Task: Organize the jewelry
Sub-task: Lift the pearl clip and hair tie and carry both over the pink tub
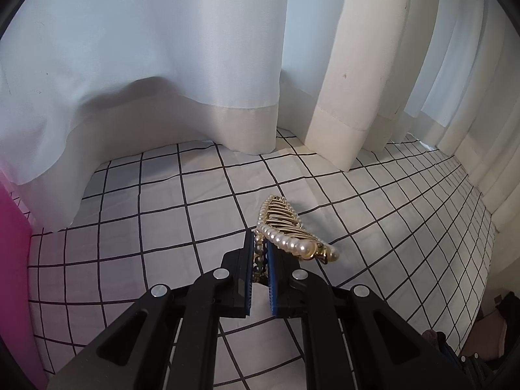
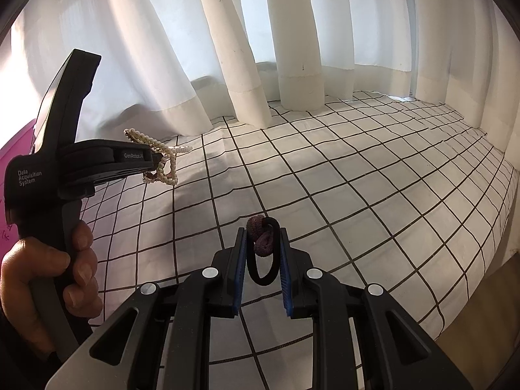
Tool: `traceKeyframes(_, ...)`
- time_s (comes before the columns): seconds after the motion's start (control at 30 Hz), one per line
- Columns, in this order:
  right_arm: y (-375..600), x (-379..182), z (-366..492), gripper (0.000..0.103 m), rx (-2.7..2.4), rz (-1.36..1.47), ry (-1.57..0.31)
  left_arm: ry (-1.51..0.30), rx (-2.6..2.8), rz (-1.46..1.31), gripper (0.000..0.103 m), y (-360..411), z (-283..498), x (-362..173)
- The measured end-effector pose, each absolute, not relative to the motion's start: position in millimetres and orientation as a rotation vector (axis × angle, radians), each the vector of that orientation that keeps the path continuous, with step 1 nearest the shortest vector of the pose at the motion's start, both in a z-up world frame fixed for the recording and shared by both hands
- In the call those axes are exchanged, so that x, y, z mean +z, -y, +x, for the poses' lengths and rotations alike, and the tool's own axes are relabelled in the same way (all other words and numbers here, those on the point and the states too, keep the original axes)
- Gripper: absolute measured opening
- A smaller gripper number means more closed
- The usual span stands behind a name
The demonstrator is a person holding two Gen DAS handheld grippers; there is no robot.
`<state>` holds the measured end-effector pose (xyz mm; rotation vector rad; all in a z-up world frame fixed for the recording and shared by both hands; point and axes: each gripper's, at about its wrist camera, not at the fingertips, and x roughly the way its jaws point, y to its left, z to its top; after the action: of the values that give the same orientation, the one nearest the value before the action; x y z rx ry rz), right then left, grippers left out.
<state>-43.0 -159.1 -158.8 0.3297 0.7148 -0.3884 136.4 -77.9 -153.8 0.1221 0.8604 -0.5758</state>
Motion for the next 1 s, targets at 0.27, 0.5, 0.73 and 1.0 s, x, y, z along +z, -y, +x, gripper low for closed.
traceKeyframes(0.27,162,-142,-52,0.019,-0.389,0.308,-0.695,-0.844,-0.565,0.105,0.008,74,129,-137)
traceKeyframes(0.5,173,-119,-64,0.019,-0.377,0.281,-0.677,-0.803,-0.549,0.091,0.008,69,116,-107)
traceKeyframes(0.73,181,-90,-80,0.019,-0.353,0.246,-0.652,-0.751,-0.521,0.07,0.008,56,95,-66)
traceKeyframes(1.0,184,-54,-87,0.019,-0.291,0.202,-0.611,-0.695,-0.468,0.051,0.008,34,72,-25)
